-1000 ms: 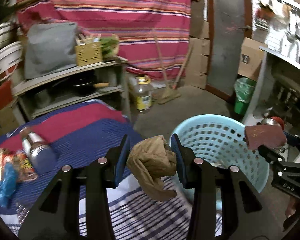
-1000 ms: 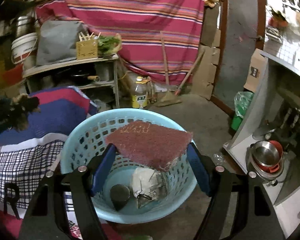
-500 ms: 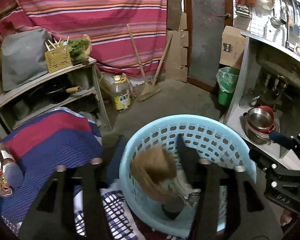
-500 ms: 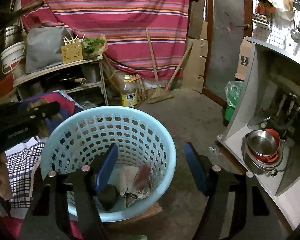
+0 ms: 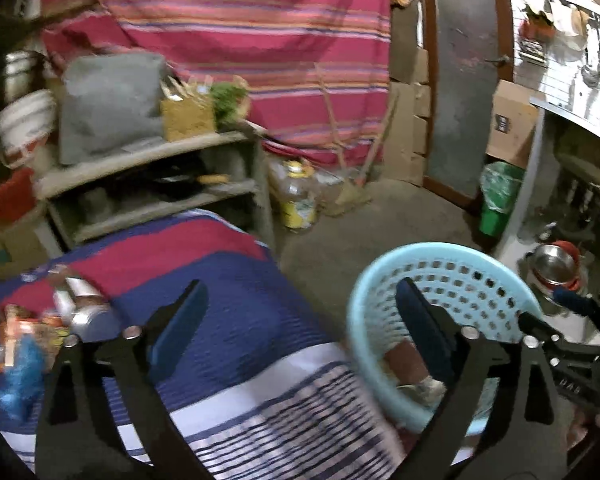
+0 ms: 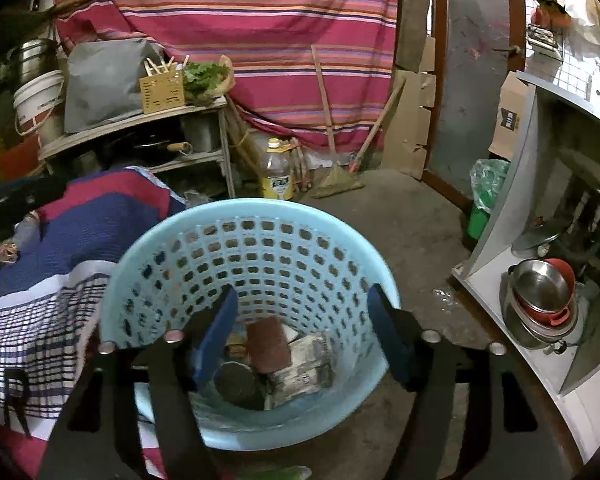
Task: Collect trash
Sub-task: 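Open both tools to drop the cloth and pad into the basket, then move both tools back over the table and grasp the blue plastic bag with the left tool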
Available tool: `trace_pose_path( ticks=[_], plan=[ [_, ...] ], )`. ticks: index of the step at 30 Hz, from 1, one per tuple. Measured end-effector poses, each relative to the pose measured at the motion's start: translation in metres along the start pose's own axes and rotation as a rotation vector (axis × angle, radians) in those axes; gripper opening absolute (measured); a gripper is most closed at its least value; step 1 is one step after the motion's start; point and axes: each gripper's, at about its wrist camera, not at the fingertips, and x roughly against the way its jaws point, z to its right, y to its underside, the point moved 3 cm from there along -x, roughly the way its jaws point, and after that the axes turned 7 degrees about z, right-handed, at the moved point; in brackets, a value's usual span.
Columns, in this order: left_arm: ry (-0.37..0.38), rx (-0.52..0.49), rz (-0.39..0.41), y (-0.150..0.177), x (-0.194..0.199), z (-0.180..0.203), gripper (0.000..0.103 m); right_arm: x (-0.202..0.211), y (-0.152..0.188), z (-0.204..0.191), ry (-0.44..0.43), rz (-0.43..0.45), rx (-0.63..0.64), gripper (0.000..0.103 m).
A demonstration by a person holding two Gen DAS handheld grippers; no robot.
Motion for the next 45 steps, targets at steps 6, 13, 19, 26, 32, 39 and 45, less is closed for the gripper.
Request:
trace_pose_path(
  ticks=[6,13,19,26,32,39,45],
  plan=[
    [-0.090,0.035,0.038,0.002,0.055,-0.060,0.097,0.024,-0.009,-0.041,-0.071,0.038,0.016,0.082],
    [-0.258,0.063,0.015,0.024,0.102,-0.159,0.098,0.052,-0.020,-0.106,-0.196,0.081,0.042,0.090],
    [-0.401,0.100,-0.075,0.065,0.111,-0.247,0.097,0.063,-0.024,-0.163,-0.281,0.115,0.060,0.097],
    [-0.414,0.189,-0.148,0.097,0.098,-0.303,0.097,0.053,-0.025,-0.238,-0.351,0.107,0.106,0.097],
    [-0.372,0.193,-0.183,0.107,0.068,-0.309,0.097,0.031,-0.029,-0.293,-0.411,0.072,0.098,0.097],
    [-0.326,0.124,-0.231,0.116,0.036,-0.302,0.084,0.004,-0.018,-0.337,-0.422,0.016,0.119,0.097],
    [-0.264,0.179,-0.255,0.124,0.038,-0.314,0.032,-0.012,-0.005,-0.351,-0.404,-0.030,0.160,0.097]
  ],
)
